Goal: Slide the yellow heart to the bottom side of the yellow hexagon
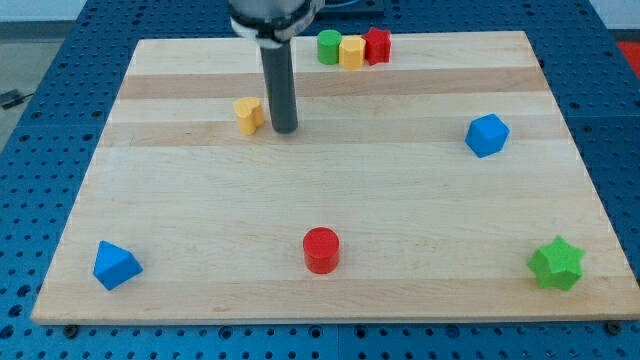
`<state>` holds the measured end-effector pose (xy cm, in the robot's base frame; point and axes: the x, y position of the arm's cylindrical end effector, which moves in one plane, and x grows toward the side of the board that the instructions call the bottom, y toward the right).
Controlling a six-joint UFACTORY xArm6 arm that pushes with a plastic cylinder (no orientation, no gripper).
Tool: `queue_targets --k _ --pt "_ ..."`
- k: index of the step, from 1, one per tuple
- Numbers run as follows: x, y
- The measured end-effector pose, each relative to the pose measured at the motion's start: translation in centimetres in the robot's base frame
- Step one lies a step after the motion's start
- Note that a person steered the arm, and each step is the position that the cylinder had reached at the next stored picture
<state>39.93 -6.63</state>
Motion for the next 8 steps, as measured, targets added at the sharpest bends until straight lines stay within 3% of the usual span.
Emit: queue_targets --k 1,2,3,6,8 --pt "3.9 -3.4" --pt "3.5 -9.3" --pt "0.4 -11.5" --pt "-10.4 4.4" --pt "-6.6 4.6"
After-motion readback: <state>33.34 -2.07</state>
